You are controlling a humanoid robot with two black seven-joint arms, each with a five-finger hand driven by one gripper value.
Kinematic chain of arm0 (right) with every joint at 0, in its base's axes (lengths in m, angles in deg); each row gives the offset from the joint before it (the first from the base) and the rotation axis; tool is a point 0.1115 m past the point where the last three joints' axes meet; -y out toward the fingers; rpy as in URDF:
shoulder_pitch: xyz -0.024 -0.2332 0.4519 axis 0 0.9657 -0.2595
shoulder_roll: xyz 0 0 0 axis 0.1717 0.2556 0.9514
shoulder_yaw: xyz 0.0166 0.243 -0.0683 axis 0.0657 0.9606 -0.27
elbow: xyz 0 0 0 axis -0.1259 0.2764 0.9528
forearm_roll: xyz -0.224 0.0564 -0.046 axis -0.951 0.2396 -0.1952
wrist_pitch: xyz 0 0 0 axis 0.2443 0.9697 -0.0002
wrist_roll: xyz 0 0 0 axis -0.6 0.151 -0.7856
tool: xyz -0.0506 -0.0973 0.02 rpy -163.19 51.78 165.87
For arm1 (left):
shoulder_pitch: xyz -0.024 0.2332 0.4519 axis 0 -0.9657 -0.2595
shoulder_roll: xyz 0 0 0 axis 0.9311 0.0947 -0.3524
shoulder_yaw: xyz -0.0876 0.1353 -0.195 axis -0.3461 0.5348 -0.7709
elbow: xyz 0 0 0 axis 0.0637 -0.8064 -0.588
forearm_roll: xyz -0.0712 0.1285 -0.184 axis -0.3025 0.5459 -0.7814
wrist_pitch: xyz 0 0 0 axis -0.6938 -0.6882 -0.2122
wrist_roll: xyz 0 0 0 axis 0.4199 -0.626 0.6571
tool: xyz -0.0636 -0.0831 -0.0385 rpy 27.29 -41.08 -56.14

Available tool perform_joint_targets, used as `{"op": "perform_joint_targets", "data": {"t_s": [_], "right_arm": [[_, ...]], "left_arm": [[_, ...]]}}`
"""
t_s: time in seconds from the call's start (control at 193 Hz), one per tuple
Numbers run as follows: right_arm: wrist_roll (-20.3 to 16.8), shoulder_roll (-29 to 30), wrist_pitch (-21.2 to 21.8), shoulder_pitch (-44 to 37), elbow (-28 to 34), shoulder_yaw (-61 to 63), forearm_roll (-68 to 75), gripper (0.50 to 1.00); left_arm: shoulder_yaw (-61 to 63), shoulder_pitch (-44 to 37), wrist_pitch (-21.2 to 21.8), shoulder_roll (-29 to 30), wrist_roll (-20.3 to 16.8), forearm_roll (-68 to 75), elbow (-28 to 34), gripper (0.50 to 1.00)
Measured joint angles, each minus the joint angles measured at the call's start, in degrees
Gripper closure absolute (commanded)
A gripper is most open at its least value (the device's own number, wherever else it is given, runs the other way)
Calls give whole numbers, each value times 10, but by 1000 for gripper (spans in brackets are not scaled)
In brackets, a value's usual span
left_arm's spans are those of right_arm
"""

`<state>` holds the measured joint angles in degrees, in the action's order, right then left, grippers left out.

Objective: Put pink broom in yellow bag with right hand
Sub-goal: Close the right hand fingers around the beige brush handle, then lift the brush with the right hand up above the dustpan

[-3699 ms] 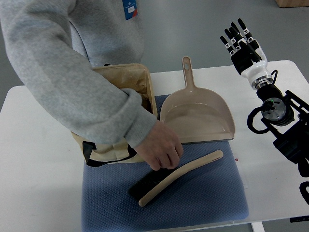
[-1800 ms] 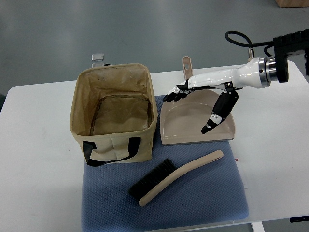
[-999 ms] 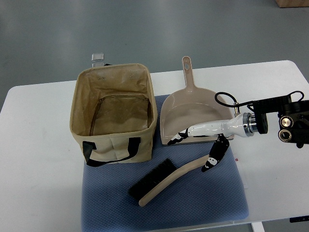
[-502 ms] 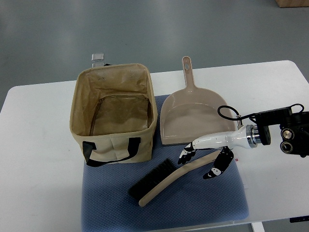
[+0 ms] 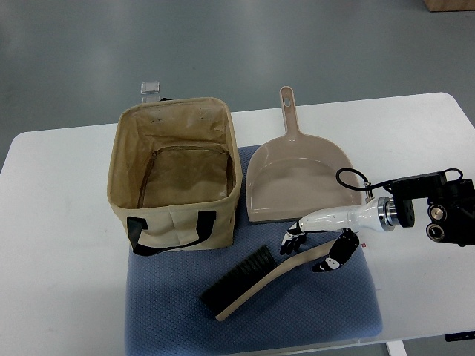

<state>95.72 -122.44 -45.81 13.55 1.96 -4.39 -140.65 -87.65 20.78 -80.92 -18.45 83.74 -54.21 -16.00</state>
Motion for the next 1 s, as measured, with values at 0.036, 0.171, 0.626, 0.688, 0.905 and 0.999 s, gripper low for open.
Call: {"op": "perform_joint_targets", "data": {"t_s": [0.036,0.171,0.626,0.688,0.905,0.999], "right_arm": [[0,2,-1,1,-2,0,0,773],[0,5,-1,1,-6,1,0,781],[3,5,-13,17,-22,4,-13,1000],[6,2,-13,16,-22,6,-13,1000],[12,-45,-6,-15,-9,35,-6,1000],[23,-88,11,-34,17,50,-4,1000]], "left_arm": [[0,0,0,0,0,0,0,500],[0,-1,0,0,0,0,0,500],[0,-2,0,0,0,0,0,500],[0,-2,0,0,0,0,0,500],[1,-1,0,0,0,0,0,500],[1,-1,0,0,0,1,-1,500]]}}
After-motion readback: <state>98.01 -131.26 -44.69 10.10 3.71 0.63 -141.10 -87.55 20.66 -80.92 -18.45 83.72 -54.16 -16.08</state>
